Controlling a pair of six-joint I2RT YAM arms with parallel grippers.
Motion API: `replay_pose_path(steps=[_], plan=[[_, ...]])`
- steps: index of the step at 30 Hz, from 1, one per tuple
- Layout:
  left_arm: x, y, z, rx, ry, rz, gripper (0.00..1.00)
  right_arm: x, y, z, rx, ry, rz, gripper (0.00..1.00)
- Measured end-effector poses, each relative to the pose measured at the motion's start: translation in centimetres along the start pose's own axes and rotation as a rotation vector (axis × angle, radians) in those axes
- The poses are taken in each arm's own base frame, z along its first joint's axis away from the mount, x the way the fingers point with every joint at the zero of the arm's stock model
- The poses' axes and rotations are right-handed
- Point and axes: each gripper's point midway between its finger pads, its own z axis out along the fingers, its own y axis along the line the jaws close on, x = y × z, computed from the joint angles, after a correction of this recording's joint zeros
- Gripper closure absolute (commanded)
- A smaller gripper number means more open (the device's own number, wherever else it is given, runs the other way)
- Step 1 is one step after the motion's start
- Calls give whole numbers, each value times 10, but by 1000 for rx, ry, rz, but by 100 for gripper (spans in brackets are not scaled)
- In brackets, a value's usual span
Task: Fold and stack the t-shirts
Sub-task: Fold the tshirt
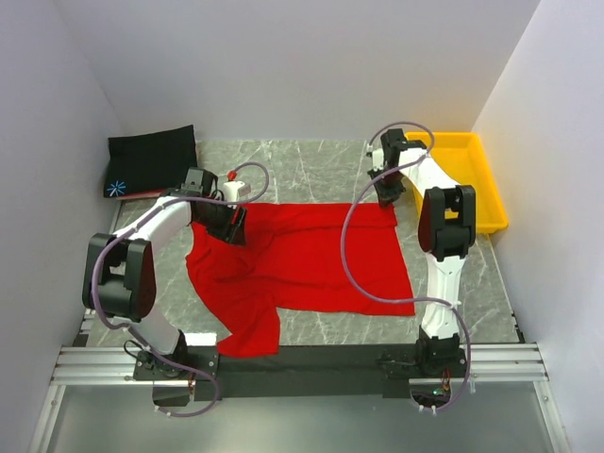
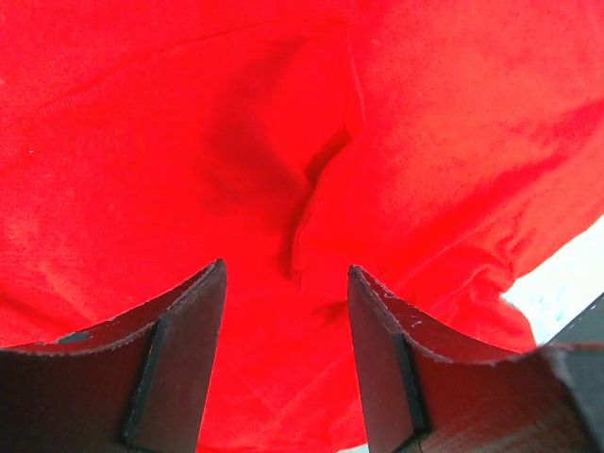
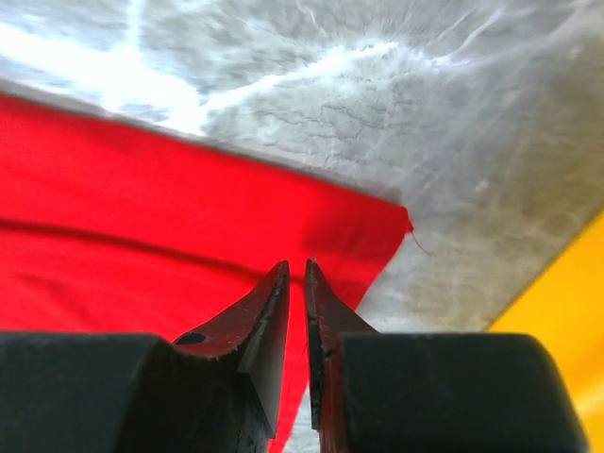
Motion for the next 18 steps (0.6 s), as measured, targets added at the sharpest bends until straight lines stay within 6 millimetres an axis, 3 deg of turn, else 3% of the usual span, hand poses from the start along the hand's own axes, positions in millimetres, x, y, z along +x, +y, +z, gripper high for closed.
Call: replay_pose_path(steps=[4,9,18], plan=[[1,2,4,-2,7,-22,40,13,-3,16,13,59,3,82],[1,3,3,-8,6,-24,40,29,-2,21,9,111,-4,83],[0,6,2,-17,-1,-29,40,58,8,5,-39,168,-52,82]])
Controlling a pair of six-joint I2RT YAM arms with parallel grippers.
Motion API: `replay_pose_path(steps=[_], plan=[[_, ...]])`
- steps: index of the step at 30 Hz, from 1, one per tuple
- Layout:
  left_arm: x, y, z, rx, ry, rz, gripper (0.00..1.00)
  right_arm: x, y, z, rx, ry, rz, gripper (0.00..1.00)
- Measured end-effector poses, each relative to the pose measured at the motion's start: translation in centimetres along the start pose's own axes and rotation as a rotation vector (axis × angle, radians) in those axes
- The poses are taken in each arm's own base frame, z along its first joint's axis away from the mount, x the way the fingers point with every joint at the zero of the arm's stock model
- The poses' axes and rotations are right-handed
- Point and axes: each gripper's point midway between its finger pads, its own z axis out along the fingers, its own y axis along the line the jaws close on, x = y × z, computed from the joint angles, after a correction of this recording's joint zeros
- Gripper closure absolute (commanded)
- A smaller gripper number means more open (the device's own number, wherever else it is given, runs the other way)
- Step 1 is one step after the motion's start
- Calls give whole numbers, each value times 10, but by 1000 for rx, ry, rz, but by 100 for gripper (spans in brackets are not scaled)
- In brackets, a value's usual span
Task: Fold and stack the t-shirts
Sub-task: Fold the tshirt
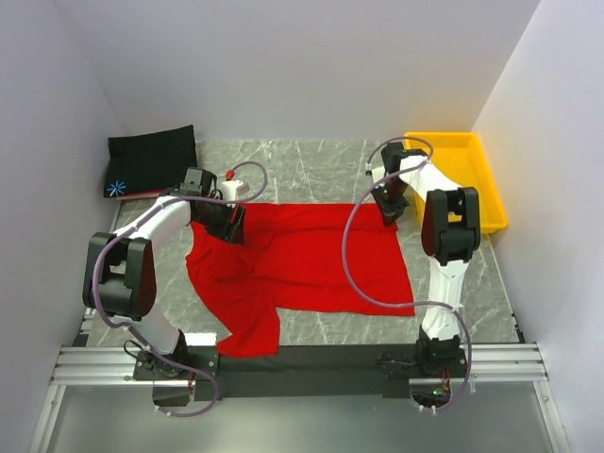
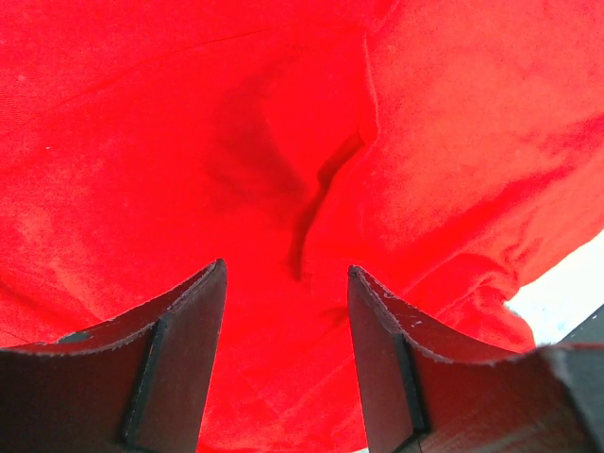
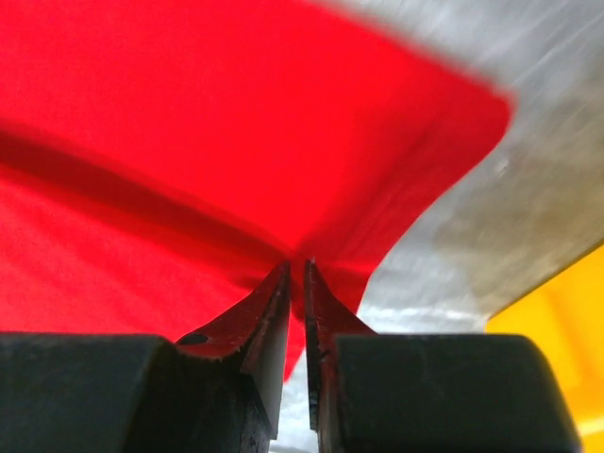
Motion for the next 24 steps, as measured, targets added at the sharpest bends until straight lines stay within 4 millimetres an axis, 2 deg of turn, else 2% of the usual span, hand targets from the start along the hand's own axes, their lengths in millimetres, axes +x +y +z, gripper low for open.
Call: replay_pose_path(steps=[4,8,12,15,19,21,22,24], plan=[[-1,2,-1,-5,-4,-3,41,23,8,-4,-32,41,-38,80],[-1,6,-2,-11,-11,-11,44,46,12,6,-56,106,-68,79],[-3,14,-7,-21,-25,-33,45,50,13,5,-62,121,-85,79],[-16,28,-16,-49,-58,-54,46,40,12,0,-59,89,-84,79],[-42,49,-21,-96,-106,-69,43,4,9,-17,-38,-21,-74,81],[-48,56,-18,-113,-114,-77,47,-14,6,-27,-9,-74,-74,87],[-47,60,-14,-118,-108,-88,52,-21,6,-31,5,-91,-75,91],[-43,66,-5,-130,-82,-113,55,-32,9,-34,26,-110,-89,94]])
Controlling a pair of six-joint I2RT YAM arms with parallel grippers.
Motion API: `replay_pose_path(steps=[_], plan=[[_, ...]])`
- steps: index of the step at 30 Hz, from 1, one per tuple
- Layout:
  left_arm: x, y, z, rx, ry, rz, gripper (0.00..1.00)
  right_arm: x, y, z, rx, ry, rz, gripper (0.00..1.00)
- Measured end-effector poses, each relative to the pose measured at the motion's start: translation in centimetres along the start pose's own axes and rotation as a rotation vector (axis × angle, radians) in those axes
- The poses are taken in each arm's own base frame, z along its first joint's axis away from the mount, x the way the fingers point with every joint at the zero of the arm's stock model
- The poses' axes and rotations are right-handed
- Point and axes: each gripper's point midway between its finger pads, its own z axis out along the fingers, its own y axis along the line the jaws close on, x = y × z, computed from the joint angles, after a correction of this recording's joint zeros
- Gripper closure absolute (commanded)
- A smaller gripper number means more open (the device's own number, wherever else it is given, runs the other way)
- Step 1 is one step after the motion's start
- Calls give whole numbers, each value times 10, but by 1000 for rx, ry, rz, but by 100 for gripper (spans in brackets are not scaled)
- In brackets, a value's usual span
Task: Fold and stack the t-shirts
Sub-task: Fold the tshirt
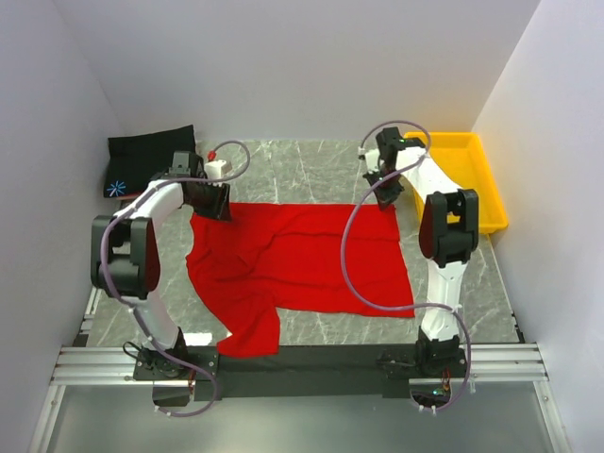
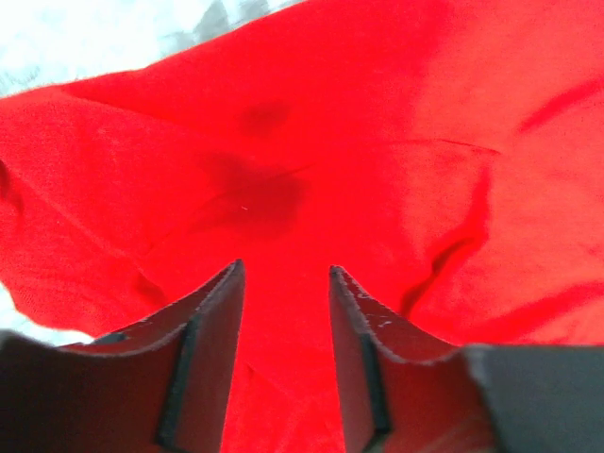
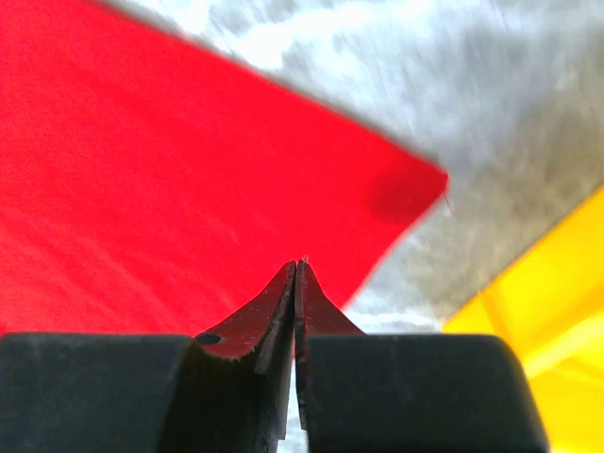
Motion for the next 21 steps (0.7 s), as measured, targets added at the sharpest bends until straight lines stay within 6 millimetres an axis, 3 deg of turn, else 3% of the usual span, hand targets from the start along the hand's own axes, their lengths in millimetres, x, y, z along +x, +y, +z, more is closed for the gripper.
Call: replay_pose_path(steps=[4,8,11,16,21], plan=[[15,14,21,-37,66,-55,64,-13,14,16,15,23,-51,95],[28,24,33,-72,114,-92,69,-2,25,52,21,126,-88,96],[28,31,39,-98,128,-113,71,-8,21,53,54,145,-100,97],[6,42,52,-117,113,-141,71,-30,3,57,119,139,-92,97],[-30,53,69,-114,66,-153,67,-64,-17,61,195,66,-91,95]])
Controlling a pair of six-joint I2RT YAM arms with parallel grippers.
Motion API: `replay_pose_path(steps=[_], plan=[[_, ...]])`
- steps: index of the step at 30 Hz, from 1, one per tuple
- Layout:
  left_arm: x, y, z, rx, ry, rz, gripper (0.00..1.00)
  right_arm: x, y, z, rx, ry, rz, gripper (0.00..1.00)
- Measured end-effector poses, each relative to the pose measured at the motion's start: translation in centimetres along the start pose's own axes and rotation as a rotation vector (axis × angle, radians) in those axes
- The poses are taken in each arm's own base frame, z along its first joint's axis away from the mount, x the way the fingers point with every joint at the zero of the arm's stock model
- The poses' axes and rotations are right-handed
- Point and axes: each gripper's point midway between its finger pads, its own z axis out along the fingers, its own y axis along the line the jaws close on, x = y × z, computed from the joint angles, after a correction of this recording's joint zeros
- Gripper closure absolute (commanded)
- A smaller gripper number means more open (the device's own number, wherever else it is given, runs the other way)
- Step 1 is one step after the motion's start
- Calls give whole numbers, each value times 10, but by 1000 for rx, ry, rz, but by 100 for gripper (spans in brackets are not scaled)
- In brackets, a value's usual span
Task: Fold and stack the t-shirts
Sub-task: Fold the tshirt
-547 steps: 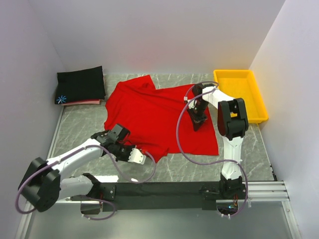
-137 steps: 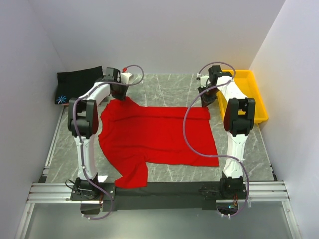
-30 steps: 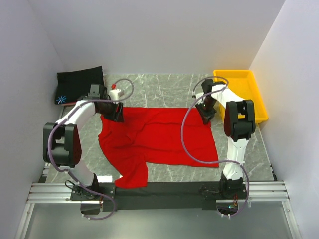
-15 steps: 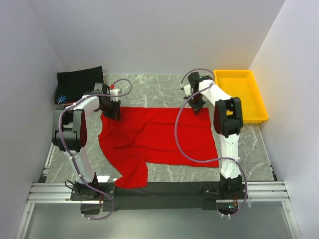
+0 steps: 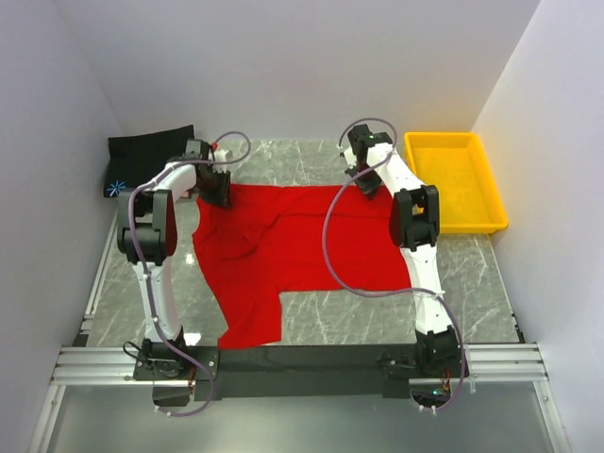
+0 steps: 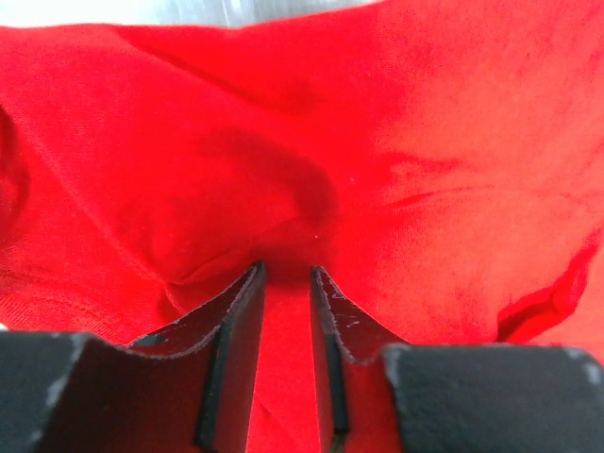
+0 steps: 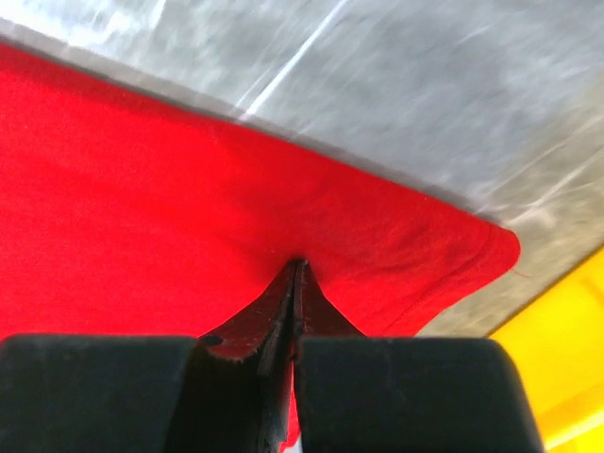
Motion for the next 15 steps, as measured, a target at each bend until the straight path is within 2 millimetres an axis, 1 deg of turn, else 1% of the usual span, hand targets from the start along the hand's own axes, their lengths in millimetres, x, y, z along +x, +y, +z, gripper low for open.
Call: replay_pose_path(steps=[3,6,8,11,12,13,15], plan=[[-23,4,10,-1,-32,2,66,-9,-10,2,51,-31,-6,94],[-47,9,19,-9,-71,10,64,-23,-25,6,129,-79,-13,94],[-64,13,26,-13,-99,17,60,-31,-35,8,178,-107,-16,94],[-83,16,29,-1,-138,31,53,-43,-45,8,228,-151,-14,89],[-84,16,29,12,-141,33,51,-46,-45,8,232,-162,-13,85],[-83,15,27,29,-142,34,48,-49,-46,6,232,-177,-9,83],[-78,12,19,62,-149,43,45,-51,-43,1,216,-196,-13,76]])
